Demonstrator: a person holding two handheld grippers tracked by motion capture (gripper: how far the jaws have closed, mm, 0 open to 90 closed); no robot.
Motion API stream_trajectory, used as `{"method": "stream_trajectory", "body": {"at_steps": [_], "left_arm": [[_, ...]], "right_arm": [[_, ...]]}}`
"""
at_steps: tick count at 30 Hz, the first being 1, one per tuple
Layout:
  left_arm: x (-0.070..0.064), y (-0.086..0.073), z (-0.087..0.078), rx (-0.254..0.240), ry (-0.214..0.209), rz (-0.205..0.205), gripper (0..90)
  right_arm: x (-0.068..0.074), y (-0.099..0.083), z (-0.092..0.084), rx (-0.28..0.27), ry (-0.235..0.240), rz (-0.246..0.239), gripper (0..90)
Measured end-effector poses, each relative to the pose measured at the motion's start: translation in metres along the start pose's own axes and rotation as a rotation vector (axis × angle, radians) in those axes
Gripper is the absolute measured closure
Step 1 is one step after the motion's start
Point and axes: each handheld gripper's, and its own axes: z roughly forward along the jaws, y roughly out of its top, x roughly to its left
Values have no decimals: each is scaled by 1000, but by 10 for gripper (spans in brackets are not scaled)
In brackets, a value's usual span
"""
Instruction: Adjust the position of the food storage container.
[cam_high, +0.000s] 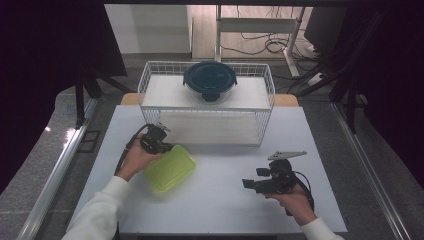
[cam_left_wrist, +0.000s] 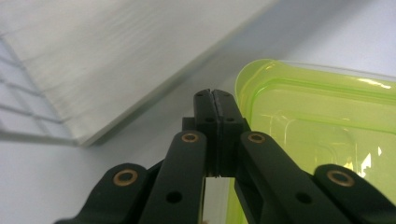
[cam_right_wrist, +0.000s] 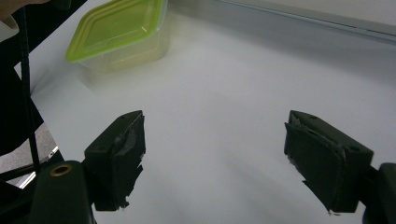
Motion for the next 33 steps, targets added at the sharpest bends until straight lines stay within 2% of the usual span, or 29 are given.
{"method": "stream_trajectory", "body": {"at_steps": [4, 7, 8, 10, 13, 16, 20, 24, 27, 29, 33], "left_arm": [[-13, 3, 1, 13, -20, 42, 900], [-23, 6, 1, 35, -23, 115, 900], [-28, 6, 2, 32, -33, 117, 900], [-35, 8, 2, 47, -38, 152, 900], [-47, 9, 4, 31, -71, 152, 900], [-54, 9, 5, 41, -80, 177, 900], [-63, 9, 5, 40, -88, 189, 900], [-60, 8, 3, 32, -52, 161, 900], [-50, 5, -7, 19, -25, 95, 900], [-43, -1, -18, 7, 17, 57, 900], [-31, -25, -47, -28, 60, -33, 900]], "right_arm": [[0, 0, 0, -2, -1, 0, 204], [-1, 0, -1, -2, -2, 2, 204], [-1, 0, -1, -2, -2, 2, 204], [0, 0, -1, -3, -1, 2, 204], [0, 0, -1, -3, 0, 0, 204], [1, 0, -1, -3, -1, -1, 204], [0, 0, -1, -2, 0, 0, 204], [-1, 0, 0, -1, -1, 2, 203], [0, 0, -1, -4, -1, 1, 204], [-1, 0, -1, -3, -1, 1, 204], [-1, 0, -1, -2, 3, -2, 204]]}}
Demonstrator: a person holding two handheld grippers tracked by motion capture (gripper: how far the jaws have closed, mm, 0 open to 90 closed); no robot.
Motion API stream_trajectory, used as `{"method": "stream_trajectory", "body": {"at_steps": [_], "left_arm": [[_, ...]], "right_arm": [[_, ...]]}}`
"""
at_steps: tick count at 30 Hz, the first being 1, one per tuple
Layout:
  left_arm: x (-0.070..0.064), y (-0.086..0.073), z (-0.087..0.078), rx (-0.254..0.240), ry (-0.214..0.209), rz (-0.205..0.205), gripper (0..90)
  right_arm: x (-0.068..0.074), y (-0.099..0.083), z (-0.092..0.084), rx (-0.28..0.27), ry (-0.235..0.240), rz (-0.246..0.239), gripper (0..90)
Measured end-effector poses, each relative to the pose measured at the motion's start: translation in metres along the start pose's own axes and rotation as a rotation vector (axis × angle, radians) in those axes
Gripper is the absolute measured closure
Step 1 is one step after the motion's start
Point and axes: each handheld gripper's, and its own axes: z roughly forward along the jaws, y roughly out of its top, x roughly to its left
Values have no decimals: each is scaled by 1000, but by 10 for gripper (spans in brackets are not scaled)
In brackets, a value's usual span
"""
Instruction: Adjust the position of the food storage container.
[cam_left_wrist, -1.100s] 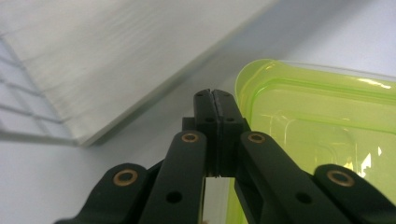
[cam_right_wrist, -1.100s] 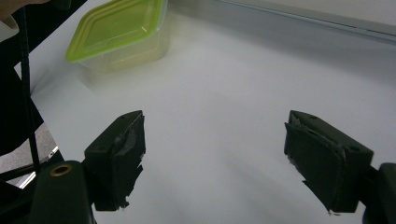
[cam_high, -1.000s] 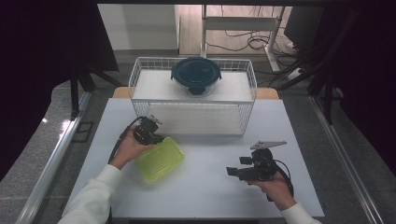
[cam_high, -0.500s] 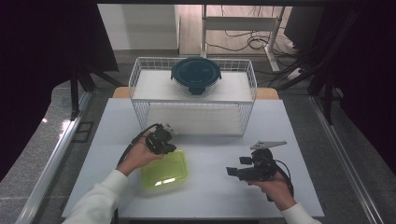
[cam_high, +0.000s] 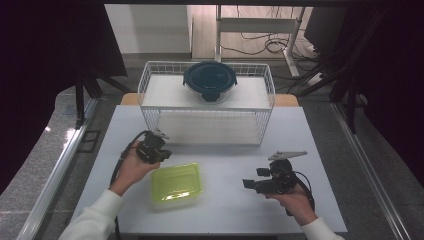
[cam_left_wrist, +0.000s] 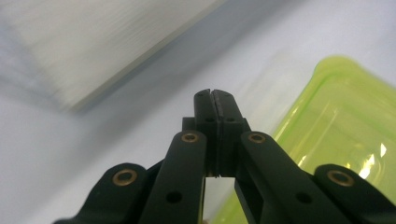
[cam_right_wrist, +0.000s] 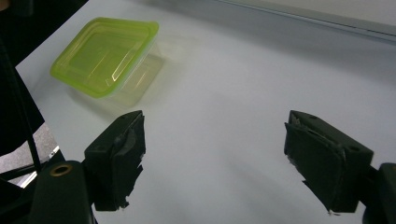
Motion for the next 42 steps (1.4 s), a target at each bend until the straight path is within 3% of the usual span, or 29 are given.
{"method": "stream_trajectory", "body": {"at_steps": [1, 4, 8, 11, 14, 18, 28, 42], "left_arm": [[2, -6, -5, -4, 6, -15, 900], [11, -35, -24, -3, 42, -129, 900], [17, -69, -34, 0, 41, -218, 900], [16, -87, -37, -1, 21, -262, 900], [13, -101, -32, 16, -8, -275, 900], [10, -108, -20, 42, -50, -306, 900], [2, -101, -8, 67, -74, -275, 900], [-8, -81, 7, 61, -100, -251, 900]], "right_arm": [[0, 0, 0, 0, 1, 1, 204], [0, 0, -1, -3, 1, 4, 204], [0, 0, -1, -4, 0, 5, 203], [0, 1, -2, -8, -10, 7, 201], [-1, 1, -2, -13, -16, 11, 200], [-1, 1, -2, -13, -20, 17, 199], [-3, 0, -2, -14, -28, 19, 200], [-3, 0, -3, -17, -28, 17, 200]]}}
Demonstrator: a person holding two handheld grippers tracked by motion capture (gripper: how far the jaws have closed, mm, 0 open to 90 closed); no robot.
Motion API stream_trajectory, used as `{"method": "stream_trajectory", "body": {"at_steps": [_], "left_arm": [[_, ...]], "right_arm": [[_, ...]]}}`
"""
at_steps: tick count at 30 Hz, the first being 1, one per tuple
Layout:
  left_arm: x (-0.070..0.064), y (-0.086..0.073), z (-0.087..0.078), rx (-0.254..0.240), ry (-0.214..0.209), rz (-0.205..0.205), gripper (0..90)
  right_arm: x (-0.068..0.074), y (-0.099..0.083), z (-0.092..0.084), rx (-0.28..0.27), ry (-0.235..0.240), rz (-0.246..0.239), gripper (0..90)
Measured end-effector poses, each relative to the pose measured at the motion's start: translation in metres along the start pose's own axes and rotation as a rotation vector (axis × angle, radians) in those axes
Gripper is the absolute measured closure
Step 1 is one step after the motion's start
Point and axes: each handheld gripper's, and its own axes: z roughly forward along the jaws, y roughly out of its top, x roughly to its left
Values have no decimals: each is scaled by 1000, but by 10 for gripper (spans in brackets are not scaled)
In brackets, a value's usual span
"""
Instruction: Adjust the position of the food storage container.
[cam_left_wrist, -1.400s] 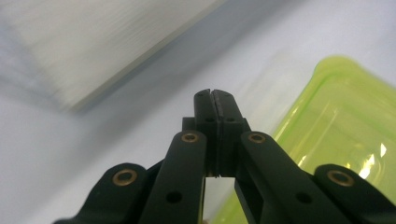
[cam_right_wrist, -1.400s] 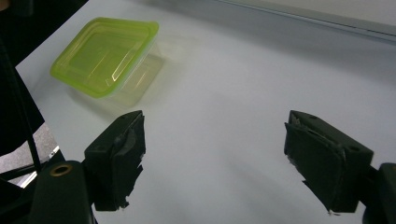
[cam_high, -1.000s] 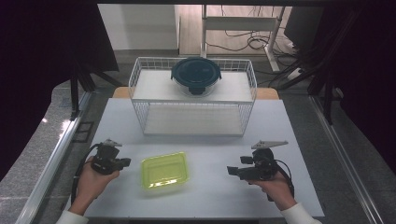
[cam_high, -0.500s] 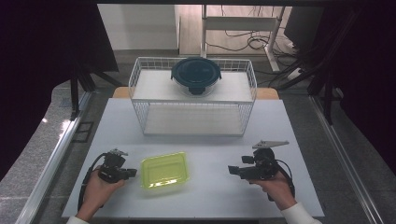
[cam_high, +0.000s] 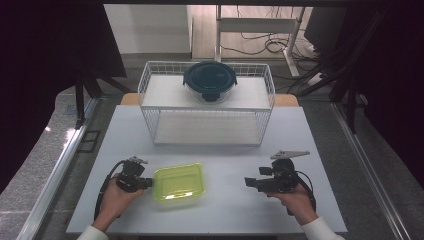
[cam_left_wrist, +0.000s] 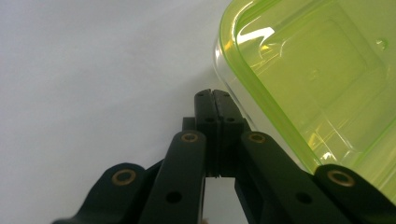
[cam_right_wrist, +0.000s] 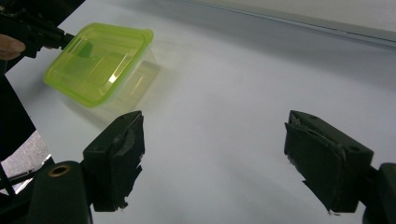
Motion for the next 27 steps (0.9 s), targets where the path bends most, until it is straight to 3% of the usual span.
{"method": "stream_trajectory", "body": {"at_steps": [27], "left_arm": [[-40, 36, 36, 39, -56, 89, 900]], "right_arm": [[0, 0, -1, -1, 3, 2, 202]]}}
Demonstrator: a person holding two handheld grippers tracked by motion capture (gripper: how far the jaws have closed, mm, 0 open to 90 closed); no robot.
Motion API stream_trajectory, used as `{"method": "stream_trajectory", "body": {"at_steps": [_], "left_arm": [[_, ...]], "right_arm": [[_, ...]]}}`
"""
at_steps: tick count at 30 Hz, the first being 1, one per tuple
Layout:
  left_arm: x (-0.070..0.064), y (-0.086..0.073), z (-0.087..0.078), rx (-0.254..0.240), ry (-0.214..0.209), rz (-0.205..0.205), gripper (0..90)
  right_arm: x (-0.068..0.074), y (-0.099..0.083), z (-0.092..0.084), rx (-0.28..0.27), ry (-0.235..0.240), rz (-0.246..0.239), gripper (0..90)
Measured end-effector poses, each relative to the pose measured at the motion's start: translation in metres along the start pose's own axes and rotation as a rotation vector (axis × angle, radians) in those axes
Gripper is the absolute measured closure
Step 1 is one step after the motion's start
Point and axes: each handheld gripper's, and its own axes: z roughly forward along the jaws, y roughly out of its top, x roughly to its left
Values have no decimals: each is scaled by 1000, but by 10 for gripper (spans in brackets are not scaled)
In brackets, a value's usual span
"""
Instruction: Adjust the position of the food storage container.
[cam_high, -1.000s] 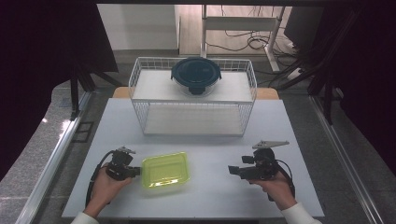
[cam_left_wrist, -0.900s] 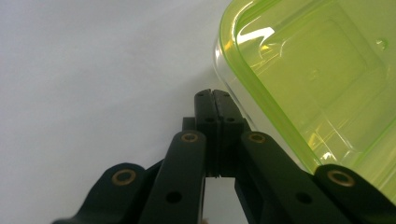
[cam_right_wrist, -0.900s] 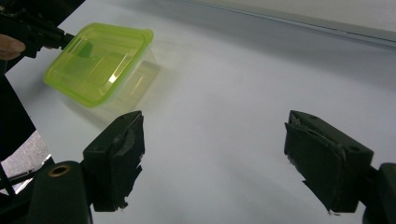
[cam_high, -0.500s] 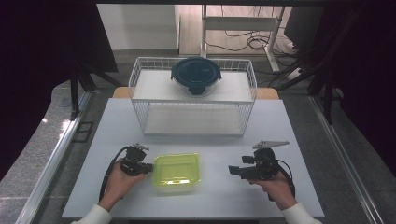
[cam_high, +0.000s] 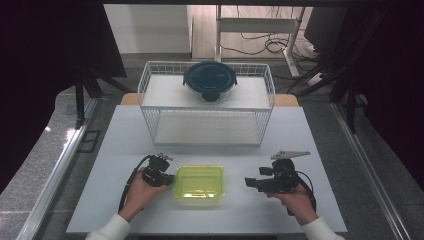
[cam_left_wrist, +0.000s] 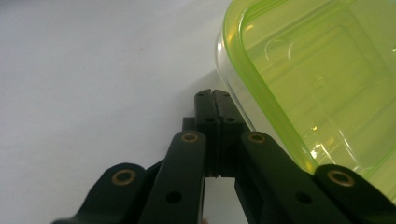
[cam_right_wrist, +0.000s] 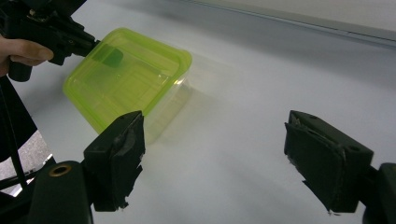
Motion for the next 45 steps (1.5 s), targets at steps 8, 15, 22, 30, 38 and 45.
{"method": "stream_trajectory", "body": {"at_steps": [8, 15, 22, 30, 38, 45], "left_arm": [[-11, 7, 5, -8, -17, 13, 900], [-2, 1, 0, -31, -4, -13, 900], [6, -10, -29, -154, 24, -43, 894], [7, -20, -50, -255, 7, -63, 610], [7, -27, -56, -270, -1, -93, 276], [5, -30, -65, -303, -24, -104, 196]], "right_arm": [[1, 0, 0, 4, 8, 1, 201], [1, 0, 0, -4, 11, 5, 202], [0, -1, 0, -4, -2, 0, 202], [1, -2, 3, 3, -11, -2, 202], [1, -3, 4, 5, -12, -8, 202], [0, -4, 6, 13, -10, -7, 201]]}}
